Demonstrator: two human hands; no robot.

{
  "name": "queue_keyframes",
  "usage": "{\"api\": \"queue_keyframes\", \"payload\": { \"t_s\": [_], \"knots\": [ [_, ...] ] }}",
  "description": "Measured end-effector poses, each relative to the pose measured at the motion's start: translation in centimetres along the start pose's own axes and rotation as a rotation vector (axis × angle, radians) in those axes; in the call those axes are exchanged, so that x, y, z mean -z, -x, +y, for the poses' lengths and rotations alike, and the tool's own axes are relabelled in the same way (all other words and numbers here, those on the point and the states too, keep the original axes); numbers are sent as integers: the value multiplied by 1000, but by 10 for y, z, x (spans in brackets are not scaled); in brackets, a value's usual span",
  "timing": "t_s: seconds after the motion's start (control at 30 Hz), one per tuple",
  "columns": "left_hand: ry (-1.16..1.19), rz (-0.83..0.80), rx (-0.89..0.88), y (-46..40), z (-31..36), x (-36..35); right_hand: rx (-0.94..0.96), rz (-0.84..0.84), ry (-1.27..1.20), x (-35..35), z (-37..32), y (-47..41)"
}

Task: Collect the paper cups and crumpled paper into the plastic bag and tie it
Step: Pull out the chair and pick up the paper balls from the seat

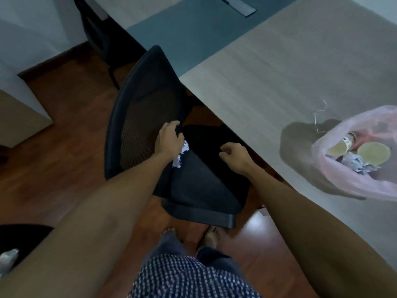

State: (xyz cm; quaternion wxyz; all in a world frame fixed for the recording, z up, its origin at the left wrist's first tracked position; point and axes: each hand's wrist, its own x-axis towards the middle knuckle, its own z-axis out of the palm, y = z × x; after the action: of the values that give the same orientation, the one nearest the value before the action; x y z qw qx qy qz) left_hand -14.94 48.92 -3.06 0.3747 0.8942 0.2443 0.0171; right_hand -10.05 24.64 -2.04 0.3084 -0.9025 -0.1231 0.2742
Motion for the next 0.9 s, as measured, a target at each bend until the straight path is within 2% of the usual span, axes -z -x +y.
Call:
{"api": "queue_keyframes", "payload": {
  "t_s": [0.27,0.4,0.5,0.6,0.67,0.9],
  "knots": [
    [146,-85,299,15,-51,-83,-18,-10,-49,-50,22,-70],
    [170,-154,458,15,-92,-138,9,-91,2,-103,37,-120],
    [146,-189,580,5,-121,-176,105,-177,75,-142,49,-159],
    [161,-149,648,-11,-146,-209,208,-195,173,-175,60,-197],
    [182,-115,664,-22,-157,-225,195,-179,184,-191,62,-223],
    [-7,151,572,-47,-184,-259,239,-220,87,-230,76,-281]
  ]
}}
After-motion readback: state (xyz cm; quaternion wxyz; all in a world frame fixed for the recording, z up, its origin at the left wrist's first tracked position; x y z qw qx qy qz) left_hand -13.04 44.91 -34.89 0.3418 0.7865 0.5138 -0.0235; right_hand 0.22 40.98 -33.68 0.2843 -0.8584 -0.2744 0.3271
